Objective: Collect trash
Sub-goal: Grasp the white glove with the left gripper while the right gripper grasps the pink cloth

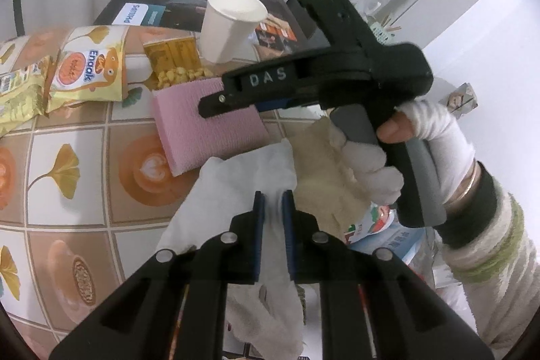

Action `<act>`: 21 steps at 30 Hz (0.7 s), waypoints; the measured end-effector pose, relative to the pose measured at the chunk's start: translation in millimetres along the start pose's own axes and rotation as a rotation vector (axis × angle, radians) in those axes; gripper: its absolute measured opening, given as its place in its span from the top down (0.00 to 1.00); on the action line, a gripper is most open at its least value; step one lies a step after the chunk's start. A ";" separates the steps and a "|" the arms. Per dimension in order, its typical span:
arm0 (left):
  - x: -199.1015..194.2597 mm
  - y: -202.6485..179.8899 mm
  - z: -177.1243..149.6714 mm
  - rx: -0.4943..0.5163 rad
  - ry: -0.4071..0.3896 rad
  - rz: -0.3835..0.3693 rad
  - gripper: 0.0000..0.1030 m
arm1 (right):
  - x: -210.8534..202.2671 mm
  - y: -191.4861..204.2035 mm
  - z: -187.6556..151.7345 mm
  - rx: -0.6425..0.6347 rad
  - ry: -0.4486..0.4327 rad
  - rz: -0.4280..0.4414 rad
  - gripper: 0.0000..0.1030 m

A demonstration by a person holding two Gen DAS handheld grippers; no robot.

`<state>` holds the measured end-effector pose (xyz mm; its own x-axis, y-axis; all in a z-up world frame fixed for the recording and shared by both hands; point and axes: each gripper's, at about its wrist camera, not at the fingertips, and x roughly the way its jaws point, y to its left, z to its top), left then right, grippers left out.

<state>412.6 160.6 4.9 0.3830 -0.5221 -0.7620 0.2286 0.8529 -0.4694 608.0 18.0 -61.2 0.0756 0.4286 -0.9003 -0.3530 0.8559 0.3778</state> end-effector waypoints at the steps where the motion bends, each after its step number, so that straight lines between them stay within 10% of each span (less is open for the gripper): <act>1: -1.9 0.8 0.2 -0.003 -0.007 -0.005 0.90 | -1.9 -1.7 -1.0 0.001 -0.006 0.001 0.48; 21: -37.7 15.4 -13.6 -0.125 -0.128 -0.113 0.85 | -36.4 -14.0 -25.2 0.084 -0.140 0.075 0.76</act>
<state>389.5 193.4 20.4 0.4734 -0.6026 -0.6424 0.1667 0.7775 -0.6064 586.7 -16.8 -39.2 0.1827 0.5232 -0.8324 -0.2836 0.8387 0.4649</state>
